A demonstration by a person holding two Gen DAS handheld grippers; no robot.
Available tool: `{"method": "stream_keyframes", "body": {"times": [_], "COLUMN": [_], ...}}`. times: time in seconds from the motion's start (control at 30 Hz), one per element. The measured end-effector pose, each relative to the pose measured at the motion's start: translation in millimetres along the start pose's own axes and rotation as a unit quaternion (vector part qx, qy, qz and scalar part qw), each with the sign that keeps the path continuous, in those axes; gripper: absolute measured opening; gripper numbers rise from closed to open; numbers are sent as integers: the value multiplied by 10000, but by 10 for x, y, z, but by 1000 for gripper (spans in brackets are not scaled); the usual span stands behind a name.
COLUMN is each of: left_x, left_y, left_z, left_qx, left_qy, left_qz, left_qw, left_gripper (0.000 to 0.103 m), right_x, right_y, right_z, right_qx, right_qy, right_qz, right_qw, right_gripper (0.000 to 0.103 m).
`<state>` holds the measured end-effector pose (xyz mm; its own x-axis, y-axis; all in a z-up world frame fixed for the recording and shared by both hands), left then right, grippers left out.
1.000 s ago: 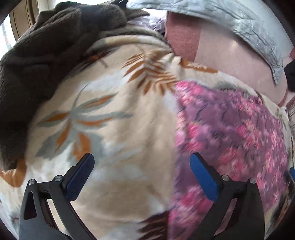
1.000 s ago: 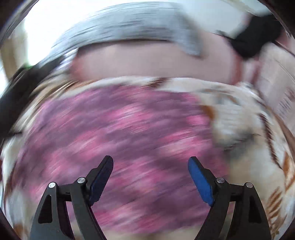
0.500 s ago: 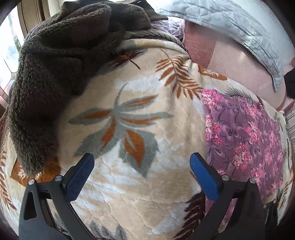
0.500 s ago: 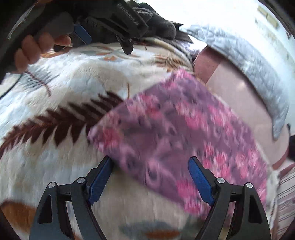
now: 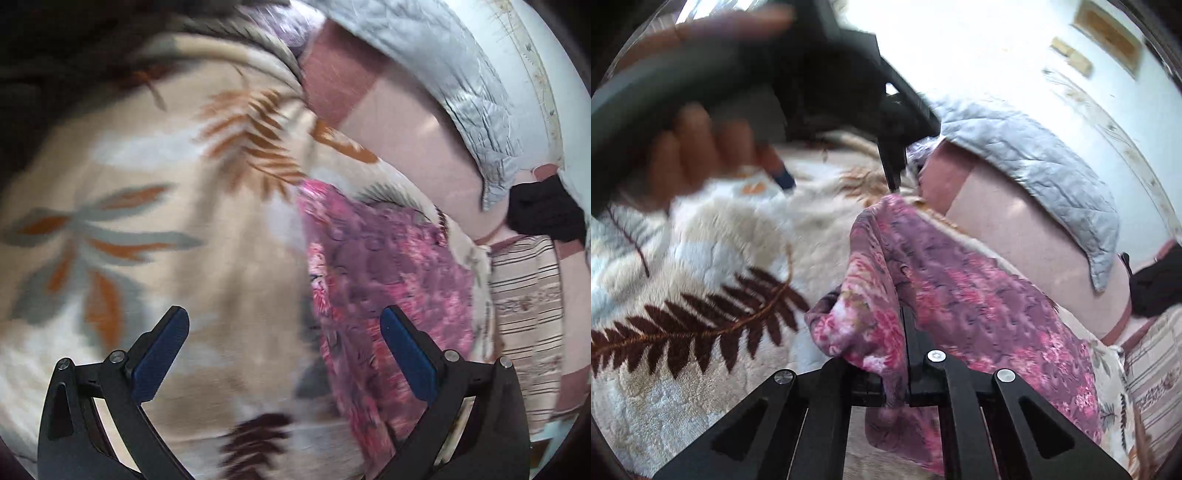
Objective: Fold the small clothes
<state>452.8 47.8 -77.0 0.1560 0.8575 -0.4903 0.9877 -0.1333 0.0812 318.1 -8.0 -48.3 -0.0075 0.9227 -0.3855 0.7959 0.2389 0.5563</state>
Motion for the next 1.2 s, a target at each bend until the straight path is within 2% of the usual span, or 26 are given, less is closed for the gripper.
{"method": "stream_keyframes", "body": {"times": [0.1, 0.2, 0.27, 0.3, 0.33, 0.4, 0.43, 0.57, 0.77, 0.97, 1.2], "left_x": [-237, -429, -528, -593, -633, -690, -703, -780, -1187, -1709, -2339], "left_y": [62, 105, 114, 120, 125, 127, 133, 115, 58, -13, -114], "left_z": [241, 413, 469, 496, 511, 514, 500, 311, 162, 146, 292], "left_qx": [282, 434, 483, 493, 498, 466, 438, 290, 91, 42, -6], "left_qy": [-337, -395, -385, -342, -276, 90, 152, -72, 8, -47, -22], "left_qz": [1, 4, 49, 121, 180, 288, 301, 151, 496, 814, 1233], "left_qw": [9990, 9983, 9981, 9981, 9982, 9985, 9985, 9994, 9987, 9967, 9924], "left_gripper": [103, 102, 90, 72, 43, 18, 10, 9, 9, 9, 9], "right_x": [-121, -189, -232, -259, -290, -355, -399, -619, -998, -1494, -1994], "right_y": [-3, -20, -38, -49, -60, -99, -115, -163, -235, -482, -831], "right_z": [-20, -33, -38, -40, -50, -63, -76, -123, -304, -417, -469], "right_qx": [-50, -91, -109, -114, -119, -152, -168, -251, -433, -444, -528], "right_qy": [129, 232, 312, 350, 389, 457, 493, 700, 772, 825, 895], "right_qz": [190, 282, 380, 440, 519, 700, 814, 1316, 1933, 2725, 3552], "right_qw": [9997, 9993, 9987, 9984, 9978, 9964, 9953, 9885, 9772, 9576, 9290], "right_gripper": [5, 5, 5, 5, 5, 5, 5, 5, 5, 5, 5]}}
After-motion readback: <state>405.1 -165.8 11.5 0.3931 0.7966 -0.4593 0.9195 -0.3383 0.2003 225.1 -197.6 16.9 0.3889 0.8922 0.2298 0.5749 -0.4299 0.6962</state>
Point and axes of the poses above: each gripper's, at about its wrist camera, not at the fingertips, and z roughly the way its jaws point, x to its left, y to its top, the point moved 6 cm from there along z, roughly the way its jaws point, and after that the axes turned 13 degrees about x, right-handed, at the moved point
